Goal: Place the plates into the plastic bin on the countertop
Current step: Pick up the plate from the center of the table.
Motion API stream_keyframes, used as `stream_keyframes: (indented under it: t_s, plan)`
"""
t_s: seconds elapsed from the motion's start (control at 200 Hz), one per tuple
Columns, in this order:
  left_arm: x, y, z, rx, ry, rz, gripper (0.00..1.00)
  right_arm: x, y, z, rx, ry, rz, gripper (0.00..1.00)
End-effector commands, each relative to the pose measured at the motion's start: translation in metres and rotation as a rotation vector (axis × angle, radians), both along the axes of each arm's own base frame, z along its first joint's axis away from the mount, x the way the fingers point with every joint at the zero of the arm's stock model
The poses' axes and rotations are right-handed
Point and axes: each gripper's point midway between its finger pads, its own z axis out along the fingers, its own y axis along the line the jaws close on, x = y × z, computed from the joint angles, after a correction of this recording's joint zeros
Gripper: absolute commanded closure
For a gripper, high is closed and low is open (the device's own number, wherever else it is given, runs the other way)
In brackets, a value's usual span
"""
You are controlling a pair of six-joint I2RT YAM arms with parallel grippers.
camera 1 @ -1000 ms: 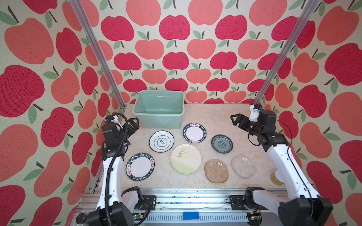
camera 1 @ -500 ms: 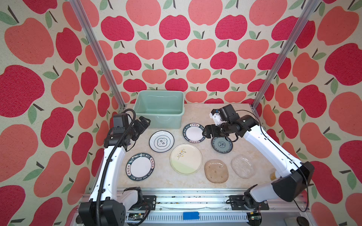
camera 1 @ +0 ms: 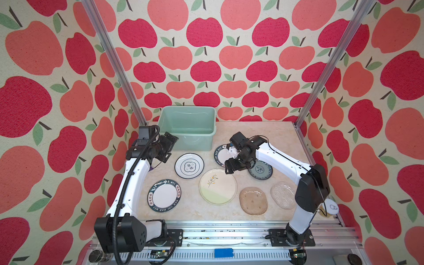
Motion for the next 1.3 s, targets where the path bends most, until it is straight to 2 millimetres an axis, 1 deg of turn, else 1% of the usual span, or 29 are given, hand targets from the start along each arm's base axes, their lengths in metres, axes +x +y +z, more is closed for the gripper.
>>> stream_keyframes:
  t_s: [0.0,0.08,0.175,0.25,0.325,0.415,0.505,0.605,0.655,0.735,0.895,1.005,1.171,1.296]
  plan:
    - [-0.02,-0.01,0.003,0.042,0.028,-0.064,0.06,-0.001,0.001,-0.019,0.008,0.091,-0.041,0.21]
    - [-0.035,-0.027,0.0,0.074,0.04,-0.147,0.07,0.001,-0.002,-0.028,0.001,0.137,-0.065,0.23]
    - [-0.055,-0.052,-0.011,0.092,0.068,-0.266,0.07,0.003,-0.008,-0.039,-0.013,0.187,-0.09,0.25]
    - [-0.071,-0.07,-0.025,0.11,0.097,-0.364,0.08,0.002,-0.011,-0.049,-0.03,0.212,-0.096,0.25]
    - [-0.085,-0.082,-0.044,0.124,0.129,-0.461,0.07,-0.003,-0.012,-0.061,-0.031,0.247,-0.107,0.25]
    - [-0.099,-0.087,-0.065,0.159,0.175,-0.563,0.08,-0.009,-0.013,-0.074,-0.046,0.278,-0.118,0.26]
    - [-0.11,-0.094,-0.082,0.201,0.22,-0.661,0.09,-0.015,-0.012,-0.082,-0.055,0.285,-0.12,0.26]
    - [-0.13,-0.108,-0.101,0.243,0.291,-0.77,0.09,-0.019,-0.01,-0.091,-0.047,0.307,-0.136,0.27]
    - [-0.14,-0.116,-0.111,0.25,0.331,-0.811,0.09,-0.021,-0.01,-0.096,-0.047,0.313,-0.142,0.28]
    - [-0.151,-0.124,-0.126,0.256,0.364,-0.836,0.1,-0.025,-0.009,-0.102,-0.051,0.318,-0.141,0.3]
    - [-0.159,-0.131,-0.153,0.214,0.401,-0.812,0.12,-0.033,-0.011,-0.109,-0.053,0.334,-0.132,0.33]
    - [-0.161,-0.13,-0.17,0.212,0.418,-0.817,0.13,-0.031,-0.01,-0.107,-0.032,0.324,-0.134,0.33]
    - [-0.157,-0.135,-0.183,0.2,0.387,-0.834,0.13,-0.029,-0.009,-0.108,-0.024,0.331,-0.135,0.32]
    - [-0.15,-0.142,-0.195,0.163,0.332,-0.834,0.13,-0.028,-0.008,-0.107,-0.005,0.338,-0.141,0.31]
